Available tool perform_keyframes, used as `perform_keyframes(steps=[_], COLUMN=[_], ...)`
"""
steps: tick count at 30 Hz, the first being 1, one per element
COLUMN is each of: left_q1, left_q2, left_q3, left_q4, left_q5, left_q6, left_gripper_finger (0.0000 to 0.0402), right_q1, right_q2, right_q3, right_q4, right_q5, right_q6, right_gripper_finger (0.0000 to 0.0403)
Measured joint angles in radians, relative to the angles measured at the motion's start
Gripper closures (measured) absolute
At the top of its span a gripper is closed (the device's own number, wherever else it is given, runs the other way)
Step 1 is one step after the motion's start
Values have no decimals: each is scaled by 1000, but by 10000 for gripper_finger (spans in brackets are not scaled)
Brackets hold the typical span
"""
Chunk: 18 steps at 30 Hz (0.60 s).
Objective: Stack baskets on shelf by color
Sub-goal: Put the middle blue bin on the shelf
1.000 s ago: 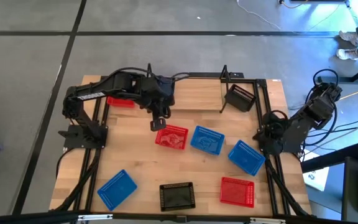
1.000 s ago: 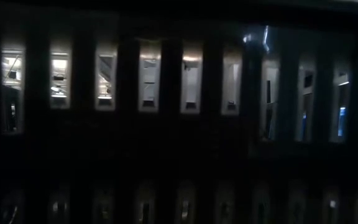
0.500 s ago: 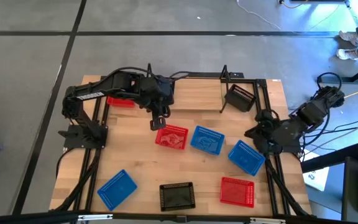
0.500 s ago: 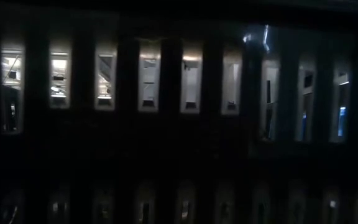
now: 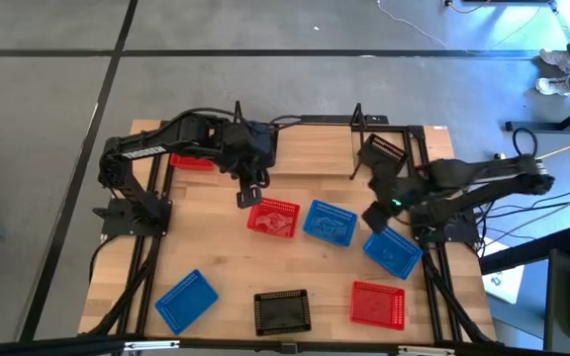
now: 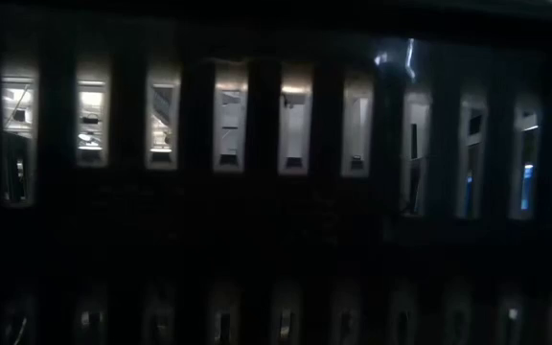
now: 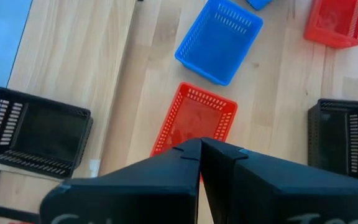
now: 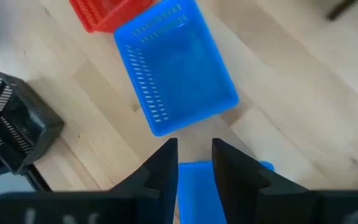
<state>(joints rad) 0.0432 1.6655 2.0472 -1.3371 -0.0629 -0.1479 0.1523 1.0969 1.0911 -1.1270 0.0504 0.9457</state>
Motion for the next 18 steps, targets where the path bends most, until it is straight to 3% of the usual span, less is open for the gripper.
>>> perform_keyframes(steps=[4,10,18], left_q1=[-17,-52,-88], left_q2=[-7,-6,-6], left_q3=[0,0,0], left_q4=[-3,-3,-5], left_q5=[3,3,1], left_q6=[-3,-11,-55], left_gripper_finger=[401,401,401], right_q1=[-98,-211,-271], right_q2=[99,251,417], right_q3=[0,0,0], right_q4=[67,94,147], right_q5=[-84,-87,-127], right_q6=[-91,-243,-382], right_gripper_finger=[306,306,306])
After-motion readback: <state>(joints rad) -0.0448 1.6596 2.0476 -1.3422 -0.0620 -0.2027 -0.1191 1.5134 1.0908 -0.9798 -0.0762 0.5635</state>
